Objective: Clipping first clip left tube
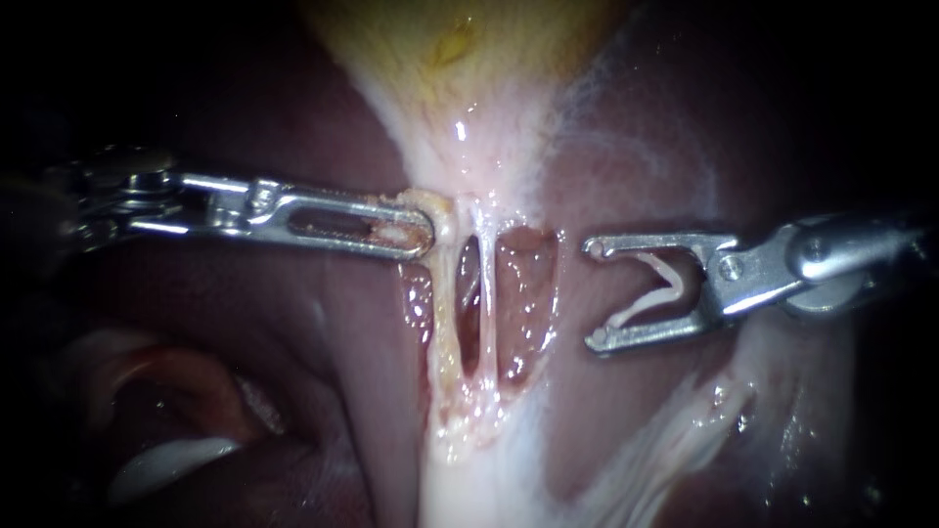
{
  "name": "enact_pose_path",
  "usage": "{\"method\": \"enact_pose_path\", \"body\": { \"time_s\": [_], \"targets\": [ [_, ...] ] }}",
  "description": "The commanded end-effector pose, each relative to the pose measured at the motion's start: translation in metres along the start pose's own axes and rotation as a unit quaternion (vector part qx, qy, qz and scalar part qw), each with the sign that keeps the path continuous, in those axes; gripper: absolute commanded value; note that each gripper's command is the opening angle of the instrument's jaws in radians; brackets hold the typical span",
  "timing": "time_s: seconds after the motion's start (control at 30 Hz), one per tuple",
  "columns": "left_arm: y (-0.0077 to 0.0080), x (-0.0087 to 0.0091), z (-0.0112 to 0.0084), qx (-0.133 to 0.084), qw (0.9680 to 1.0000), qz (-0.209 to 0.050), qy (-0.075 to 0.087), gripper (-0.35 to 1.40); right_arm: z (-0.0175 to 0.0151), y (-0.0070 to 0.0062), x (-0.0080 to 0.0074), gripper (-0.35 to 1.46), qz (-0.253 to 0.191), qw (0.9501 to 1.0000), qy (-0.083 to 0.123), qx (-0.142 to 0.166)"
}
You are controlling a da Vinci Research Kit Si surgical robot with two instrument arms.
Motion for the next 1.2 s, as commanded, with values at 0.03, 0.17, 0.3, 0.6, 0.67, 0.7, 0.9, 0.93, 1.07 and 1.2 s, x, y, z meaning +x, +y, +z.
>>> {"method": "enact_pose_path", "body": {
  "time_s": [0.03, 0.17, 0.3, 0.6, 0.67, 0.7, 0.9, 0.93, 1.07, 1.2],
  "targets": [
    [0.0, 0.0, 0.0, 0.0, 1.0, 0.0, 0.0, -0.35, 0.0, 0.0, 0.0, 0.49, 0.0, 1.0, 0.0, 0.0],
    [0.0, 0.0, -0.0001, 0.0, 1.0, 0.0, 0.0, -0.35, 0.0, 0.0, 0.0, 0.49, 0.0, 1.0, 0.0, 0.0],
    [-0.0002, -0.0001, -0.0007, 0.002, 1.0, -0.001, 0.001, -0.35, 0.0001, 0.0001, 0.0, 0.49, 0.0, 1.0, 0.0, 0.0],
    [-0.0021, -0.0005, -0.0044, 0.0, 1.0, -0.005, 0.002, -0.35, 0.0004, 0.0, 0.0, 0.5, 0.0, 1.0, 0.0, -0.001],
    [-0.0025, -0.0005, -0.0051, -0.002, 1.0, -0.006, 0.002, -0.35, 0.0005, 0.0001, 0.0, 0.5, 0.0, 1.0, 0.0, -0.001],
    [-0.0028, -0.0005, -0.0055, -0.002, 1.0, -0.006, 0.0, -0.35, 0.0005, 0.0001, 0.0, 0.5, 0.0, 1.0, 0.0, -0.001],
    [-0.0031, -0.0004, -0.0066, -0.004, 1.0, -0.007, -0.003, -0.35, 0.0006, 0.0001, 0.0001, 0.5, 0.0, 1.0, 0.0, -0.001],
    [-0.003, -0.0004, -0.0067, -0.005, 1.0, -0.007, -0.003, -0.35, 0.0006, 0.0, 0.0001, 0.5, 0.0, 1.0, 0.0, -0.001],
    [-0.0029, -0.0004, -0.0069, -0.006, 1.0, -0.006, -0.004, -0.35, 0.0009, 0.0, 0.0002, 0.5, 0.0, 1.0, 0.0, 0.0],
    [-0.0029, -0.0004, -0.0069, -0.006, 1.0, -0.006, -0.004, -0.35, 0.0018, -0.0002, 0.0001, 0.5, -0.004, 1.0, 0.0, 0.001]
  ]
}}
